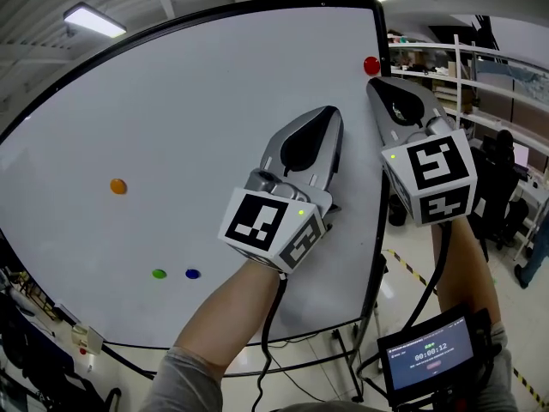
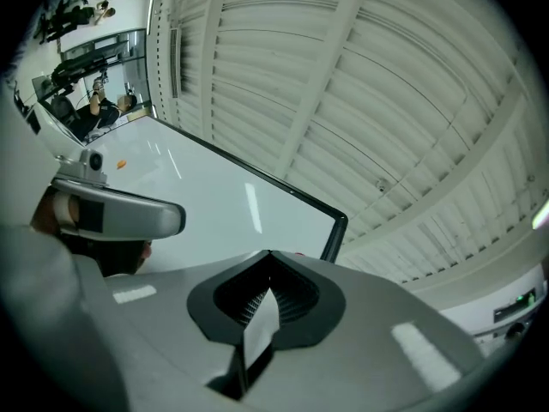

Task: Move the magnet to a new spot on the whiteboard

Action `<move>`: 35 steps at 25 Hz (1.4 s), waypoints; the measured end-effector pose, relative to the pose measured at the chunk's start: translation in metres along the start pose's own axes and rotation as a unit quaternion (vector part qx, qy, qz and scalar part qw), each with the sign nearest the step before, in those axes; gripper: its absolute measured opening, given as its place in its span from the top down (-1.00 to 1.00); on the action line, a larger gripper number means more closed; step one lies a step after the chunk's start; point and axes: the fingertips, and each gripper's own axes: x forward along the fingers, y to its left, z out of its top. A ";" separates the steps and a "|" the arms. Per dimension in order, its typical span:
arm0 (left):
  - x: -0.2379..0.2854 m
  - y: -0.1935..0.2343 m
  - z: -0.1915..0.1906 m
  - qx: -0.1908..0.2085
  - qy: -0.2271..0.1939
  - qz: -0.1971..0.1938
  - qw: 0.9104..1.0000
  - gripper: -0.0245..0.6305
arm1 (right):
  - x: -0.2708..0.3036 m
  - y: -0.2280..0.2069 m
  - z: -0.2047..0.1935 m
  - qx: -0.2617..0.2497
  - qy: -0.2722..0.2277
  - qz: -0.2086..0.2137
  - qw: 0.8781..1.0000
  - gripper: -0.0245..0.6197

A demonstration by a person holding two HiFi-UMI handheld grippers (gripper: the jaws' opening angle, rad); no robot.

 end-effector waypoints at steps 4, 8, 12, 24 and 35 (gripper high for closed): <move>-0.015 0.008 -0.004 0.006 0.016 0.010 1.000 0.92 | -0.009 0.024 -0.008 0.016 -0.001 0.010 1.000 0.90; -0.031 0.020 -0.006 0.010 0.037 0.026 0.999 0.93 | -0.008 0.046 -0.009 0.033 0.000 0.030 0.999 0.90; -0.049 0.027 -0.010 0.012 0.058 0.042 0.997 0.92 | -0.008 0.073 -0.011 0.048 0.002 0.057 0.997 0.90; -0.158 0.074 -0.001 0.012 0.129 0.082 0.988 0.93 | -0.004 0.224 0.009 0.086 0.041 0.140 0.986 0.90; -0.277 0.108 -0.017 -0.008 0.194 0.105 0.975 0.93 | -0.016 0.359 0.004 0.117 0.095 0.178 0.972 0.90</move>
